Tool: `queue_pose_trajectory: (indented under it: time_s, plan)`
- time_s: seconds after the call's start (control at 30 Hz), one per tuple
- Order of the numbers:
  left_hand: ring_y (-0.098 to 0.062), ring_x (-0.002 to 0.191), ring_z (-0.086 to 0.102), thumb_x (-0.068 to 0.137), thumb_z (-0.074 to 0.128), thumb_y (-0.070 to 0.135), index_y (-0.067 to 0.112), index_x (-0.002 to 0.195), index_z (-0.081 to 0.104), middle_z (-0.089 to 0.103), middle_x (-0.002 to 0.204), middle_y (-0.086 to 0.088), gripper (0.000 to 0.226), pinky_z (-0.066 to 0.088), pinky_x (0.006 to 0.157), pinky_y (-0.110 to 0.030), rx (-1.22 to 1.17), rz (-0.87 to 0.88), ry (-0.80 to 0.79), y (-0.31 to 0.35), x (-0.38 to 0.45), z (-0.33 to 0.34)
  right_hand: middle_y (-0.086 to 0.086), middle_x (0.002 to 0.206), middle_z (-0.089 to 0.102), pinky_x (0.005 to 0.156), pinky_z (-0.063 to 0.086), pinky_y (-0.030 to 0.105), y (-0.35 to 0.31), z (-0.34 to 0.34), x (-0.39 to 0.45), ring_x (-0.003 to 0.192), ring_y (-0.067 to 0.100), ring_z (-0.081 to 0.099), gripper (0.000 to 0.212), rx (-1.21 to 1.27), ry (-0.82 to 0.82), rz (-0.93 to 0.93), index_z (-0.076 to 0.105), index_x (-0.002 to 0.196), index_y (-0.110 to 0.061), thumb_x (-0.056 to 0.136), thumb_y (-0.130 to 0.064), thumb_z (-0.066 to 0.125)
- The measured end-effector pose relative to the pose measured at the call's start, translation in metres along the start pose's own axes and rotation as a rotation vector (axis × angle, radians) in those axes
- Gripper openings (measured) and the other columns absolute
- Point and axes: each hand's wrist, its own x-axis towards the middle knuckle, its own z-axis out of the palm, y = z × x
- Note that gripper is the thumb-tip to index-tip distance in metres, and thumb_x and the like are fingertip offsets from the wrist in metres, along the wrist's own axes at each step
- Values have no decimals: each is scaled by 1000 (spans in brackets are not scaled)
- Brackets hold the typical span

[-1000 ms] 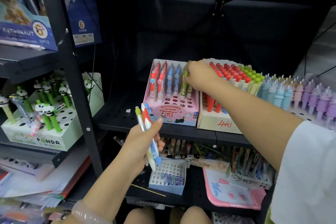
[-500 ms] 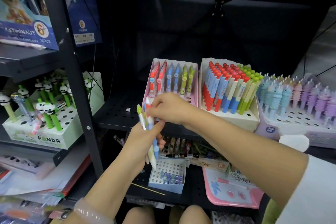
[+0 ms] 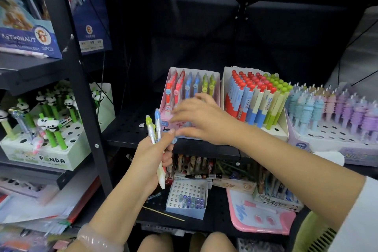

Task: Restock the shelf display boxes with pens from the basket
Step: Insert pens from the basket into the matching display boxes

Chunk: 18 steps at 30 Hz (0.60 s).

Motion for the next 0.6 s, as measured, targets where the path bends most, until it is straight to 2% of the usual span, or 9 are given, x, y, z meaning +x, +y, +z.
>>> queue_pose_trajectory:
  time_s: [0.03,0.1,0.13,0.2,0.3,0.37,0.5,0.53,0.6]
  plan:
    - [-6,38,30,77,67,28,10,76,54,46,50,4,22,27,34,-16,-11,13,3,1,0,1,-6,117,63,111,11,37,-1,0,1,113,12,52,39,2,-73,-29,59,123,-24,92,-45,48]
    - [-5,37,30,73,68,31,10,73,51,44,48,4,26,27,34,-16,-25,31,9,2,0,3,-4,97,69,103,32,35,-2,2,2,87,12,59,36,131,-112,-40,62,119,-21,92,-41,51]
    - [-5,37,31,74,67,31,10,74,51,44,48,5,26,27,34,-16,-31,38,12,2,-1,3,-2,97,69,95,41,35,-3,2,2,84,13,59,36,203,-100,-30,63,119,-19,91,-40,53]
    - [-5,37,32,78,65,30,9,73,50,45,47,5,26,28,34,-16,-38,55,14,3,-1,4,-1,105,69,87,46,36,-5,4,1,92,14,60,36,270,-71,-19,64,118,-17,89,-39,57]
    - [-4,38,33,73,65,33,9,77,52,46,48,5,28,29,35,-15,-43,75,0,5,-2,6,-3,100,69,82,45,30,-7,8,0,88,11,57,32,321,-29,-9,66,111,-15,89,-37,59]
    - [-4,39,34,78,63,35,10,83,54,48,50,5,27,30,36,-15,-44,73,-3,7,-2,7,-6,94,67,77,42,23,-5,7,2,83,9,56,26,378,12,35,66,107,-14,89,-32,60]
    - [-4,38,35,93,47,40,11,87,54,49,50,5,31,30,36,-15,-80,0,42,8,1,3,-18,85,60,68,42,0,14,-6,10,75,-12,55,22,593,285,299,62,109,-19,90,-29,58]
    - [-4,37,34,95,44,40,10,88,53,49,50,4,31,29,35,-15,-91,-22,42,8,2,2,-19,82,60,63,42,0,21,-11,13,71,-14,56,19,658,370,372,62,107,-21,90,-29,59]
    - [-5,36,34,97,41,37,11,89,50,49,50,2,28,28,34,-16,-96,-58,38,8,3,1,-9,78,66,54,41,3,34,-21,20,63,-5,57,8,759,516,492,58,97,-22,90,-27,59]
